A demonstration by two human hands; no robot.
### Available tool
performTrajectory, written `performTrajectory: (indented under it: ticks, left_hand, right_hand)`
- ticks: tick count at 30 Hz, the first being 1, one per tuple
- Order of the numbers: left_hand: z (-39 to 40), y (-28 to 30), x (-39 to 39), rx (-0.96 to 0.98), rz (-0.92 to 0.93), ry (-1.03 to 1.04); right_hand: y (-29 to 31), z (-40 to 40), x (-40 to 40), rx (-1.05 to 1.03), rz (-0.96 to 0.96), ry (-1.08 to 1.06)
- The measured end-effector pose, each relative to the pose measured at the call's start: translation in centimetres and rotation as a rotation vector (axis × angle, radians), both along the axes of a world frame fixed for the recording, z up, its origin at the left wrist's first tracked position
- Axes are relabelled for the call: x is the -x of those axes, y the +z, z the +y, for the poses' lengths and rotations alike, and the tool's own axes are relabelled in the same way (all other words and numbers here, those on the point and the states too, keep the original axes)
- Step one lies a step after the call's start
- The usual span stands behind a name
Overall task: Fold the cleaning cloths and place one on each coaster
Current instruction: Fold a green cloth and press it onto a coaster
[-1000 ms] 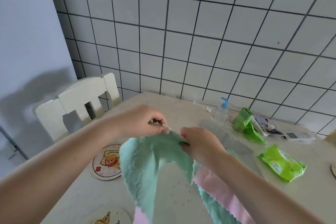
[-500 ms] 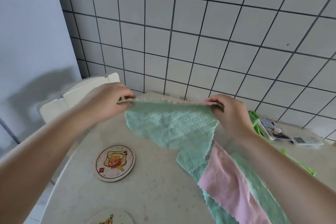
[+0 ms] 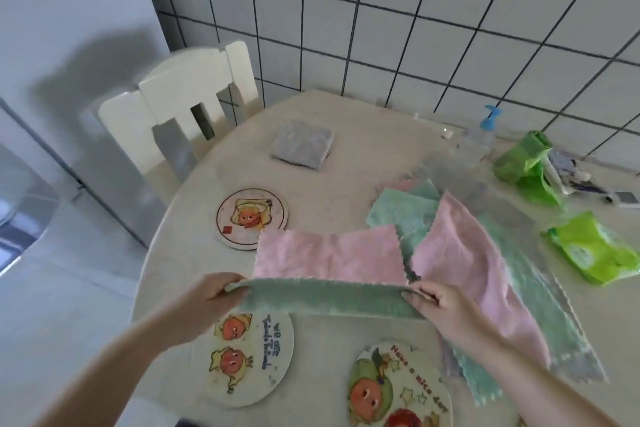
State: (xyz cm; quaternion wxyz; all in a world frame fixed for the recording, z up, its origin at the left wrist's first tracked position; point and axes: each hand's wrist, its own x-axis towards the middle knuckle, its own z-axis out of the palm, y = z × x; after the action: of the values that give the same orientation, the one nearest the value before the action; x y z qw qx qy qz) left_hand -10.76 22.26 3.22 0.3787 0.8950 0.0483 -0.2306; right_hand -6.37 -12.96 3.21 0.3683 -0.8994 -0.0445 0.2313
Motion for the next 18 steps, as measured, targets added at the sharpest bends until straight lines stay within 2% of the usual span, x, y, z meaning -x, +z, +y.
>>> performTrajectory:
  ticks: [3,7,18]
  left_hand:
    - [-0.1,-3.4,1.9,-0.005,0.228,0.014]
    - [-0.5,-4.6,2.3,0.013,0.326,0.053]
    - [-1.5,-7.9,-4.3,0.049,0.188,0.299]
  right_hand:
    - [-3.0,0.1,1.7,0.082,0.159,0.063]
    - [-4.6,0.0,2.3,0.099,0.256,0.056]
    - [-6.4,0.3,-3.5,0.191,0.138,-0.088]
